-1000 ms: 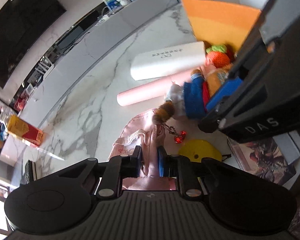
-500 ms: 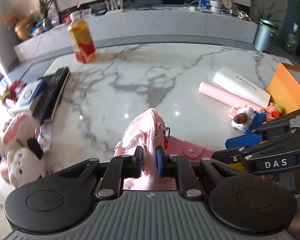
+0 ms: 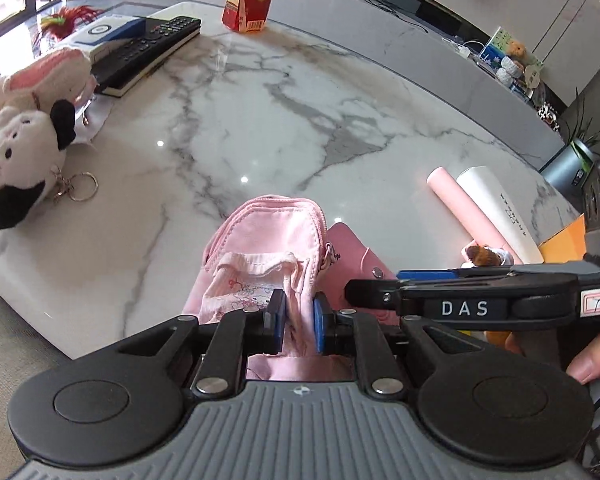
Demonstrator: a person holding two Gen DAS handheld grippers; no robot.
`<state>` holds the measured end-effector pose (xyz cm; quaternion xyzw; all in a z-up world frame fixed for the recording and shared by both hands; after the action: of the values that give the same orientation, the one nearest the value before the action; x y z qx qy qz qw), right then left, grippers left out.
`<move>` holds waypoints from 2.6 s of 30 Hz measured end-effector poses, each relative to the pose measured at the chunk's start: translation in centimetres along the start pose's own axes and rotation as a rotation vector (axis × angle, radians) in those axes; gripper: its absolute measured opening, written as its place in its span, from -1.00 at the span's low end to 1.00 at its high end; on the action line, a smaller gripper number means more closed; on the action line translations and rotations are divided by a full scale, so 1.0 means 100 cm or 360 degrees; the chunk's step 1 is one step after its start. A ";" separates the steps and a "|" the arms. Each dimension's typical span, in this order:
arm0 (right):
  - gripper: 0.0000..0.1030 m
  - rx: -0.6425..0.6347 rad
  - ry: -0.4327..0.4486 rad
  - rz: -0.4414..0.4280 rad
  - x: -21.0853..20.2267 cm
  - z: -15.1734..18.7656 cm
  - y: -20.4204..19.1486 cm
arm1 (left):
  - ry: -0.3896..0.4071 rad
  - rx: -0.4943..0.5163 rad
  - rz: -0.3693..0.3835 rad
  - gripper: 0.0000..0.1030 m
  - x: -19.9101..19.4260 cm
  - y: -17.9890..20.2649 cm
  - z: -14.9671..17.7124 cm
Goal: Organize objects
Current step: 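Grasp the pink backpack with the left tool while the right tool grasps the pink wallet, then carry the backpack and wallet with both tools over the orange shoebox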
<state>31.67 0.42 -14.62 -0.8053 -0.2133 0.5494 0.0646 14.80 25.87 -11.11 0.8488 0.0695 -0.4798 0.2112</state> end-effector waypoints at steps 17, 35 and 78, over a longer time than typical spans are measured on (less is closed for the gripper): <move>-0.67 0.0202 0.0065 -0.0265 -0.043 0.006 -0.026 | 0.0035 -0.0362 0.0273 -0.68 -0.011 -0.033 -0.001; -0.52 0.0002 0.0021 -0.0189 -0.010 0.003 -0.082 | 0.0067 -0.0660 0.0487 -0.72 -0.027 -0.094 0.014; -0.66 0.0756 0.0994 0.0227 -0.364 0.223 0.109 | -0.0083 0.0525 0.1049 -0.72 -0.062 0.284 0.069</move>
<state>3.18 -27.39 4.21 -0.9091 0.0059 0.3152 0.2725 15.16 -2.17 -0.68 0.8357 -0.2915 -0.4122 0.2164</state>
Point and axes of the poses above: each gripper's, at about its wrist camera, not at the fingertips, and x roughly the way its jaws point, y to its right, z to its underside, the point moved 3 cm from there along x, roughly the way its jaws point, and after that the axes turned 2 degrees about -y, right-handed, at the moved point
